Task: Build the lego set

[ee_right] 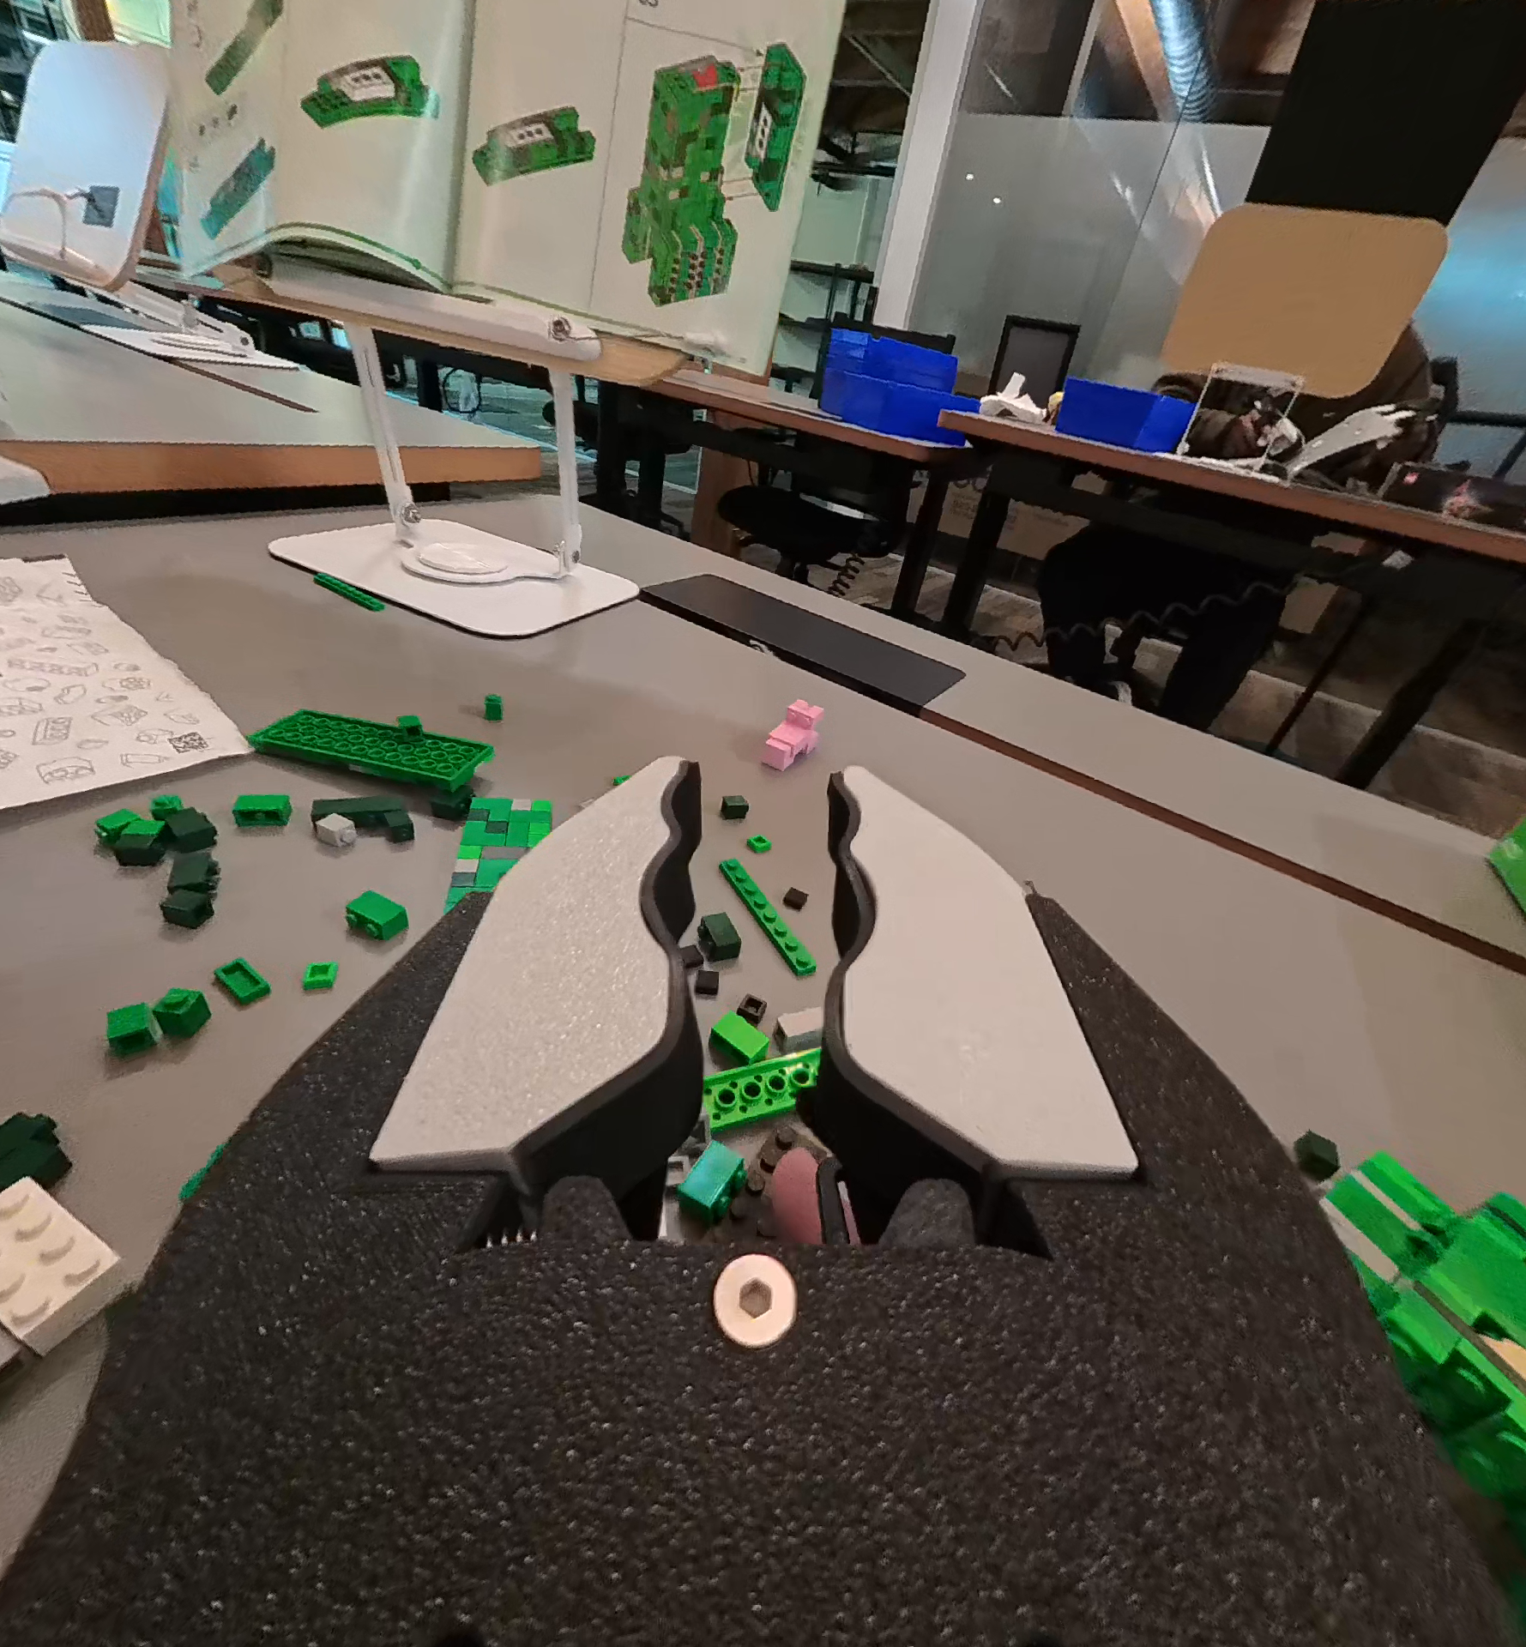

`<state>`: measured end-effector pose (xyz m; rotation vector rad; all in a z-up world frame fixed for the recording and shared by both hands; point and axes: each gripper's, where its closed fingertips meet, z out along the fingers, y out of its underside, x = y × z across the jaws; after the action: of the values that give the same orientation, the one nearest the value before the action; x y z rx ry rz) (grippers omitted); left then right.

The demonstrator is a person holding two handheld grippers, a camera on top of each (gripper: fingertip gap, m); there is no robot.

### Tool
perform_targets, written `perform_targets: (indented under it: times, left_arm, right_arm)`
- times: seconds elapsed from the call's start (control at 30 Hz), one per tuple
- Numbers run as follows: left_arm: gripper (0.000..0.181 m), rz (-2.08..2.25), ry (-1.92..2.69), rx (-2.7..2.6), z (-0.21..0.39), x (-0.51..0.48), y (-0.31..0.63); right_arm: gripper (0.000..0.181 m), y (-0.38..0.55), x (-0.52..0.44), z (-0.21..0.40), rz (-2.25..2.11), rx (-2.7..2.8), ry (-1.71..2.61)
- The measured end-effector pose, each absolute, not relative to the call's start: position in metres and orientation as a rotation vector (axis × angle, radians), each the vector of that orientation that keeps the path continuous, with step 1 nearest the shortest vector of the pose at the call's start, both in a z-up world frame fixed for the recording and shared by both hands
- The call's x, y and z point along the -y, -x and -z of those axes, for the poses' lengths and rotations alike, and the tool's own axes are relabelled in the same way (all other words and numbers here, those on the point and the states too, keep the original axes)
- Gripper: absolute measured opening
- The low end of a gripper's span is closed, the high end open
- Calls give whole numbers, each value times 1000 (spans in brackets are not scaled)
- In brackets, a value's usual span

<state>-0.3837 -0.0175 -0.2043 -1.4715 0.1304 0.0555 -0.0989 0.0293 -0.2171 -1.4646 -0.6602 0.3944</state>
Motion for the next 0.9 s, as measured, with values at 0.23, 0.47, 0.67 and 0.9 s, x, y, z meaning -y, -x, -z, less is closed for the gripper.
perform_targets:
  times: [0.23,0.47,0.67,0.9]
  left_arm:
    - [104,-69,1431,-97,197,22,390]
    - [103,-47,1443,-83,199,21,392]
    - [102,-46,1449,-101,200,21,389]
    - [102,-24,1459,-102,202,20,388]
  right_arm:
    - [26,96,-30,215,-298,699,1439]
    - [24,79,-32,203,-300,609,1409]
    - [23,79,-34,208,-307,611,1423]
    - [23,79,-33,207,-306,614,1417]
